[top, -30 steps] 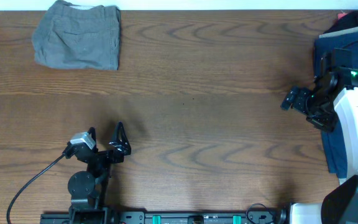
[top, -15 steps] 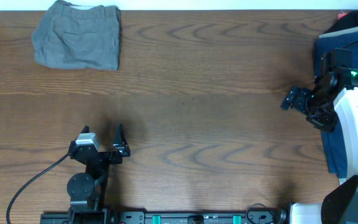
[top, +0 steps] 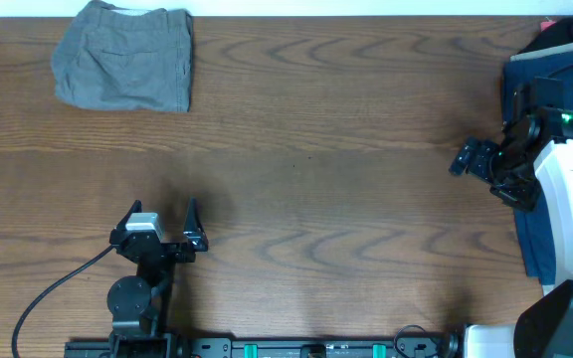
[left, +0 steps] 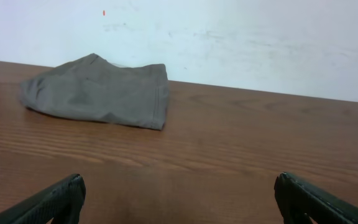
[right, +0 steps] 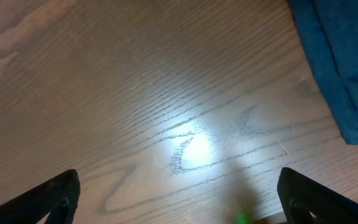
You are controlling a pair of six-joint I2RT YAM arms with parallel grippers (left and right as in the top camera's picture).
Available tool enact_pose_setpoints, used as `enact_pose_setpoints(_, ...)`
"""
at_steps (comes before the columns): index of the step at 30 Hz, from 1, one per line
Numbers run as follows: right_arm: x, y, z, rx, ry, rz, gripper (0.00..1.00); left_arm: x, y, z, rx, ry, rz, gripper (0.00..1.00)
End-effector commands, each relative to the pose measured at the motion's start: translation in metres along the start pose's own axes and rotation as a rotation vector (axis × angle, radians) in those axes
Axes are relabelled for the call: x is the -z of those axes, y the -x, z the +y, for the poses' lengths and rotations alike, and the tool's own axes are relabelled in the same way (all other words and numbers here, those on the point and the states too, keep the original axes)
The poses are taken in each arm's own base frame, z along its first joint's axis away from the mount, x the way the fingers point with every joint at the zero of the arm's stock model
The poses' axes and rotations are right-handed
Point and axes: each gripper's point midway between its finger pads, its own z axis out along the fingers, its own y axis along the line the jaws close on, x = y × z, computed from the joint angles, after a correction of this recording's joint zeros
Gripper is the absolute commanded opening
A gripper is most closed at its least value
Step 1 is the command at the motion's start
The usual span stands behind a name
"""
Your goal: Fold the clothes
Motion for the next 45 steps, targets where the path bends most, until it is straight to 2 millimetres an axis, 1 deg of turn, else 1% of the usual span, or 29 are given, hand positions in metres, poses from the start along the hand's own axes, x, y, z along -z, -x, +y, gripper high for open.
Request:
enact_pose_setpoints(1,0.002,0.0,0.0,-0.014,0.002,-0.005,0.99,0.0,-0.015,-0.002,-0.011,-0.015,0.049,0.98)
enact_pose_setpoints(15,0.002,0.0,0.0,-0.014,0.002,-0.005,0.99,0.0,-0.015,-0.002,-0.011,-0.015,0.049,0.98)
enact_pose_setpoints(21,-0.002,0.0,0.0,-0.014,-0.004,0.008,0.99,0.0,-0.015,-0.002,-0.011,-0.015,0.049,0.97)
enact_pose_setpoints(26,0.008,0.0,0.001,-0.013,0.012,-0.026,0.99,0.0,-0.015,-0.002,-0.011,-0.015,0.049,0.98)
enact_pose_setpoints(30,0.029,-0.001,0.001,-0.01,0.044,-0.097,0.99,0.0,-0.015,-0.002,-0.011,-0.015,0.049,0.98)
enact_pose_setpoints(36,0.073,-0.007,-0.001,-0.006,0.11,-0.243,0.99,0.0,-0.015,-0.002,-0.011,-0.015,0.049,0.98)
enact_pose_setpoints(40,0.104,-0.016,-0.004,-0.003,0.16,-0.352,0.99,0.0,-0.015,-0.002,-0.011,-0.014,0.049,0.98)
enact_pose_setpoints(45,0.146,-0.035,-0.011,0.002,0.229,-0.506,0.99,0.0,-0.015,-0.002,-0.011,-0.015,0.049,0.98)
